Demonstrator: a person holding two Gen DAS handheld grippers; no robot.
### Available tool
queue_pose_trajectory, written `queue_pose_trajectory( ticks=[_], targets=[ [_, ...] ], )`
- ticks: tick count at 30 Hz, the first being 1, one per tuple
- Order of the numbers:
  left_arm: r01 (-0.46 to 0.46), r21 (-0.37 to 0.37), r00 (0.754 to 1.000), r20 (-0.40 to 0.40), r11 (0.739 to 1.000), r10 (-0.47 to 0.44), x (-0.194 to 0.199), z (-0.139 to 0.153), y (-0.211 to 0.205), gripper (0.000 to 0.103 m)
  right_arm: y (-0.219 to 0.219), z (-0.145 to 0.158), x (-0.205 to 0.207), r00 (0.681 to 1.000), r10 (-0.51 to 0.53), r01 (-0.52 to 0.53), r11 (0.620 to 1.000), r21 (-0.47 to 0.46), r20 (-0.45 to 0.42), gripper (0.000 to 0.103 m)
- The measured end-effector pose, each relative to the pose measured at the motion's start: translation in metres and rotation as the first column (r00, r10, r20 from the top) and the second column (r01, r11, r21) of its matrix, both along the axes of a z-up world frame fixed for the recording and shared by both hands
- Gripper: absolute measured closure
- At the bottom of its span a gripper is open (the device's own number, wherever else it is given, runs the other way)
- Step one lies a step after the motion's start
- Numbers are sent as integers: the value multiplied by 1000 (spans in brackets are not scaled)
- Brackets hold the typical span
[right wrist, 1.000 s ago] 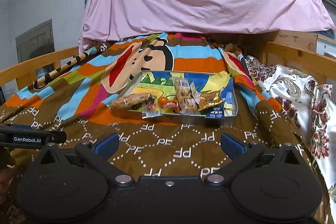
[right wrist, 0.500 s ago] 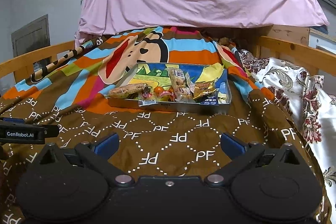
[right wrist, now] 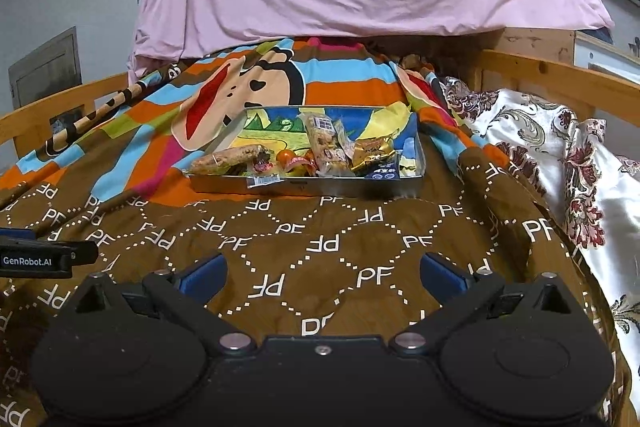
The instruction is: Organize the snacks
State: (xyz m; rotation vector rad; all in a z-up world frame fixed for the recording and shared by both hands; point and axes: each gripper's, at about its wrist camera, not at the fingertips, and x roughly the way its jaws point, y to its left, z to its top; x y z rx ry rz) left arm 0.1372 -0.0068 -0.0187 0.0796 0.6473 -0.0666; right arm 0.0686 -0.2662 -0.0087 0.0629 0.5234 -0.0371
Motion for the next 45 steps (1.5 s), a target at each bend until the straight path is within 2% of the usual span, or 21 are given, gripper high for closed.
queue_pose_trajectory(
  ticks=[8,15,20,30,45],
  targets=[
    [-5,18,1000,10,1000,5,-5,2,0,0,3,-1,-1,1000,2,-2,1000,8,-6,1],
    [15,2,999,39,1000,-15,-11,4,0,0,6,1,-8,999,-32,32,999,3,4,1],
    [22,-17,1000,18,1000,-21,-12,-4,3,0,12,-5,-16,997,-70,70,997,24,-15,1],
    [40,3,999,-7,999,-40,-11,-10,2,0,24,-1,-20,989,-148,148,989,-19,20,1],
    [89,-19,994,59,996,-88,-11,-4,-1,0,27,-12,-2,988,-153,153,988,-1,1,1]
  ],
)
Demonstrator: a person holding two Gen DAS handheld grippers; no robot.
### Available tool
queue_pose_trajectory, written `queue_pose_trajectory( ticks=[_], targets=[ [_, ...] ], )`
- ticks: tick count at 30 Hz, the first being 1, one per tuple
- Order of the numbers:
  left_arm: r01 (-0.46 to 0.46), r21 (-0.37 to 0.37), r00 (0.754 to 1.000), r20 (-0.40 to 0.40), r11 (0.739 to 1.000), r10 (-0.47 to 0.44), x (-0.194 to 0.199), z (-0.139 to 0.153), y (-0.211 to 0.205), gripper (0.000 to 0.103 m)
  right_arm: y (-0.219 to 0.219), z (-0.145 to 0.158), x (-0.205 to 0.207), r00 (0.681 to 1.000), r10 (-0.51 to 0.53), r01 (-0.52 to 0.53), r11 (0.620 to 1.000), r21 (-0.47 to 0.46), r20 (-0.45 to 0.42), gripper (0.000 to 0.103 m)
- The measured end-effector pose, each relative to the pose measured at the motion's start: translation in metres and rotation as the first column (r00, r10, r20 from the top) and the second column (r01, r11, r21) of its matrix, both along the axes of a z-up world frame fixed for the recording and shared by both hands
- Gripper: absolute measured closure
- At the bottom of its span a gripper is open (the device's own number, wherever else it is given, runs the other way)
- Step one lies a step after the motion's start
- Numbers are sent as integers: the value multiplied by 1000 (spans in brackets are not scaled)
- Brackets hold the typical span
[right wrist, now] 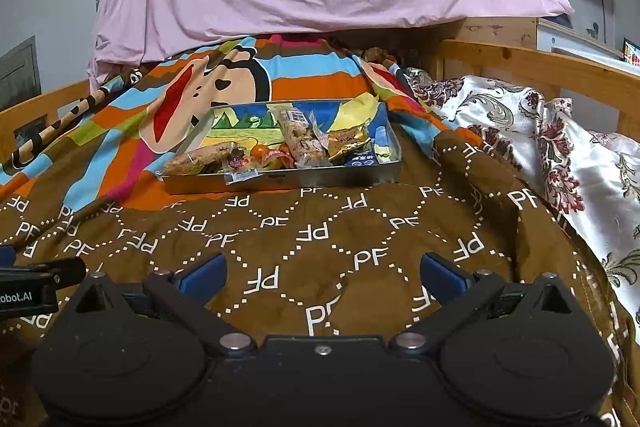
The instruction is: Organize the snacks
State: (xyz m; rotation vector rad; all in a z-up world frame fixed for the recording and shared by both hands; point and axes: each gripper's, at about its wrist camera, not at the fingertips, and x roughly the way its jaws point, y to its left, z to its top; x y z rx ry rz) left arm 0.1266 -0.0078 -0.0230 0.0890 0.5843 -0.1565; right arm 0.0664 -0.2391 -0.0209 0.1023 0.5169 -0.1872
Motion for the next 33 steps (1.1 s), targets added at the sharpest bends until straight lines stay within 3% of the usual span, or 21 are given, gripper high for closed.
queue_pose_trajectory(
  ticks=[13,33],
  targets=[
    [-15,-49,1000,-9,999,14,6,-1,3,0,1,-1,3,1000,4,-3,1000,-17,19,1],
    [-16,-48,1000,-6,999,16,7,-2,1,0,0,-2,4,1000,6,-6,1000,-15,18,1]
  ],
)
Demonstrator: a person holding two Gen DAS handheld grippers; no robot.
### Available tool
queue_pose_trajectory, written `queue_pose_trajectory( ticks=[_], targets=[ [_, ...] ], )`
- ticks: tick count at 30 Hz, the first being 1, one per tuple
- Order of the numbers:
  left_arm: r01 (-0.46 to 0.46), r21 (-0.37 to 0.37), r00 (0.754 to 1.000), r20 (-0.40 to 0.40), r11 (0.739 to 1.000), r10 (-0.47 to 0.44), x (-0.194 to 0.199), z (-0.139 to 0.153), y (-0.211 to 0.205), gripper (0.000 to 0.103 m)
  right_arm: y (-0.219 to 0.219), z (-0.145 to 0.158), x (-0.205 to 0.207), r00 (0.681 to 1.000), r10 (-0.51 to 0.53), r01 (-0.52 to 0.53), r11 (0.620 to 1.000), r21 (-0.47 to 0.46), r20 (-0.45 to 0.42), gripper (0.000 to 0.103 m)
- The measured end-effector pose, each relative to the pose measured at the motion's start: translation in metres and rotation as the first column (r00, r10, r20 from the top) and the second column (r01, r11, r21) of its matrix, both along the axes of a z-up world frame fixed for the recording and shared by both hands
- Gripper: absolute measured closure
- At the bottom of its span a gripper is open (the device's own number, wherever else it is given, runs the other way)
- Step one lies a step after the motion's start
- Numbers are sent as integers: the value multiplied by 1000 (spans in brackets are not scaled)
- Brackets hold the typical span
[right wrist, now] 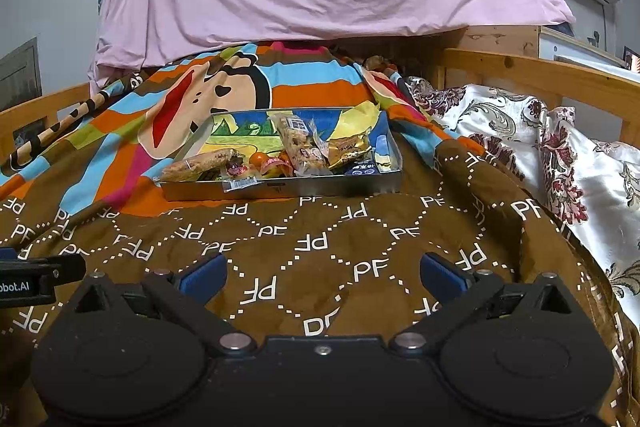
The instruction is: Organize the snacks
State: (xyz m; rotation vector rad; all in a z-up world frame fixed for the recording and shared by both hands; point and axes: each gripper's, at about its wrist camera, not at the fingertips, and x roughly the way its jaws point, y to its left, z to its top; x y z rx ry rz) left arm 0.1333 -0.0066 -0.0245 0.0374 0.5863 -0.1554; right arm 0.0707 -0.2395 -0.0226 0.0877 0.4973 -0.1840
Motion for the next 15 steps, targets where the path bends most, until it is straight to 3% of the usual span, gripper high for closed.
queue_pose_trajectory(
  ticks=[15],
  targets=[
    [-1,0,1000,-4,1000,1,0,0,-1,0,1,-2,0,1000,0,0,1000,1,-6,1]
  ],
)
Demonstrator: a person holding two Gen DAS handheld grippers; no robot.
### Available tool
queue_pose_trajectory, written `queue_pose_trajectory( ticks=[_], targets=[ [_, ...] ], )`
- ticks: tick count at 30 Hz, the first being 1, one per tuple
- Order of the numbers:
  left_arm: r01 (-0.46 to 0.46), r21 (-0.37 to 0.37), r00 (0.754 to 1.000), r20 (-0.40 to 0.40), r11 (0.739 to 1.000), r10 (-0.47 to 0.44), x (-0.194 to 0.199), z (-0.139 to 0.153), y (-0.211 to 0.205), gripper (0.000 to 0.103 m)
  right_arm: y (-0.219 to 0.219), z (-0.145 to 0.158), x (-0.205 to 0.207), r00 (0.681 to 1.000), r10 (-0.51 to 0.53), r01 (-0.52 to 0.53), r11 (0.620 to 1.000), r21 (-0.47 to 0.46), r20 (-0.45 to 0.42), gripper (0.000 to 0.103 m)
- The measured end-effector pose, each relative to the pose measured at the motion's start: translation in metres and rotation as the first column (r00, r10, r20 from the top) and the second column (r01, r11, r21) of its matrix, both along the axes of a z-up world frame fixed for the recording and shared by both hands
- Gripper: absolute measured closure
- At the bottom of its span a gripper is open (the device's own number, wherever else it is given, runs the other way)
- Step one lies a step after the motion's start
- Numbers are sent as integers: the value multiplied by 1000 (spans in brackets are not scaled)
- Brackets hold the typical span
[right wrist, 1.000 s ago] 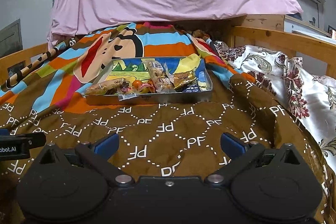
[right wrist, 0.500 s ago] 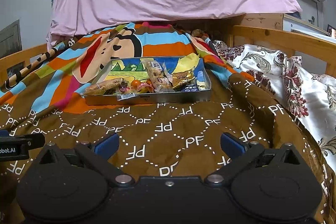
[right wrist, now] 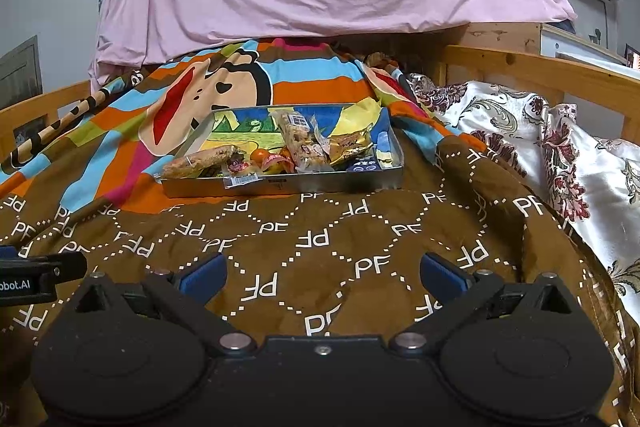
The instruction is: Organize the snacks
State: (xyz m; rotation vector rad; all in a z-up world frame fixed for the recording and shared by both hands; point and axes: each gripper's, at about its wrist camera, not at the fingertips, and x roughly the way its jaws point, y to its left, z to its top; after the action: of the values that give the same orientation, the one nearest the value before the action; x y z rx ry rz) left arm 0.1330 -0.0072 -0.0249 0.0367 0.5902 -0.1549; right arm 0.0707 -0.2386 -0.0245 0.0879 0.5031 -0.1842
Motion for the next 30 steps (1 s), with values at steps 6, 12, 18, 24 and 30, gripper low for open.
queue_pose_trajectory(
  ticks=[6,12,18,24,30],
  targets=[
    [3,0,1000,-5,1000,-3,1,-2,1,0,0,0,0,1000,0,0,1000,-2,0,1],
    [1,1,1000,-6,1000,-1,1,-2,1,0,-1,0,1,1000,1,-1,1000,-1,-4,1],
    [1,1,1000,-6,1000,-1,1,-2,0,0,-1,0,1,1000,1,-1,1000,-1,-5,1],
    [2,1,1000,-6,1000,-2,2,-2,1,0,-1,0,1,1000,1,-1,1000,0,-7,1],
    [1,1,1000,-5,1000,-1,1,-2,1,0,-2,-3,1,1000,-4,4,1000,6,-14,1]
  ],
)
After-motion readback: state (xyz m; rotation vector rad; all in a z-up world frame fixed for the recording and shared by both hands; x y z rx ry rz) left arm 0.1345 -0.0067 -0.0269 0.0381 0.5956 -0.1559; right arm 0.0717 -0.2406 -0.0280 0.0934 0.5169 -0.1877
